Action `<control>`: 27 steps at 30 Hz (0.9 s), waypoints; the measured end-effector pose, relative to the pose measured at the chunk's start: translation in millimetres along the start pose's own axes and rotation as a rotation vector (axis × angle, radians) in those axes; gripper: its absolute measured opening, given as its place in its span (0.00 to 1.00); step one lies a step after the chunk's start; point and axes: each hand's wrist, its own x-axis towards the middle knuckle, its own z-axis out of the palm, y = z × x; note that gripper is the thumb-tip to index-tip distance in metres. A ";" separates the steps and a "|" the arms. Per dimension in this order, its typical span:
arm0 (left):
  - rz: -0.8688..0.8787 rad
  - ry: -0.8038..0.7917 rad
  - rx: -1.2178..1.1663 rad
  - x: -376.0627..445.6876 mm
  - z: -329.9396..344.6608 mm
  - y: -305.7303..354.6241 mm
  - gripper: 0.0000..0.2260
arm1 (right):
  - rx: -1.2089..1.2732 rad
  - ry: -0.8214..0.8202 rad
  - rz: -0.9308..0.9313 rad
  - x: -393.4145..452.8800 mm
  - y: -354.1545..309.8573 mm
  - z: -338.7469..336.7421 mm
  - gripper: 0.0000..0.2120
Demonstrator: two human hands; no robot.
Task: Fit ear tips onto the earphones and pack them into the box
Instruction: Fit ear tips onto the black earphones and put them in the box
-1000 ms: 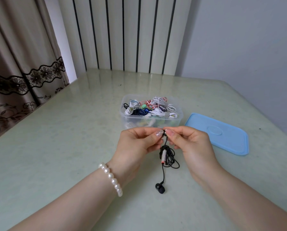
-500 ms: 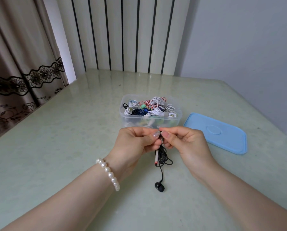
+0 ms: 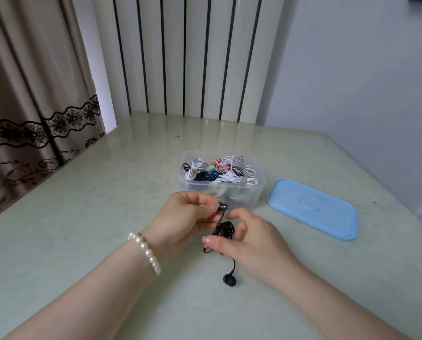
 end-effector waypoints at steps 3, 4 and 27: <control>-0.015 -0.023 0.018 -2.5 -1.1 4.6 0.04 | 0.026 -0.006 -0.022 -0.4 0.1 8.9 0.18; -0.013 -0.022 0.032 -3.6 -1.4 6.7 0.05 | 0.098 -0.019 -0.016 -0.5 0.5 8.9 0.17; 0.193 0.237 0.092 32.6 -16.5 76.2 0.07 | 0.483 0.071 0.006 104.1 -85.0 -66.6 0.17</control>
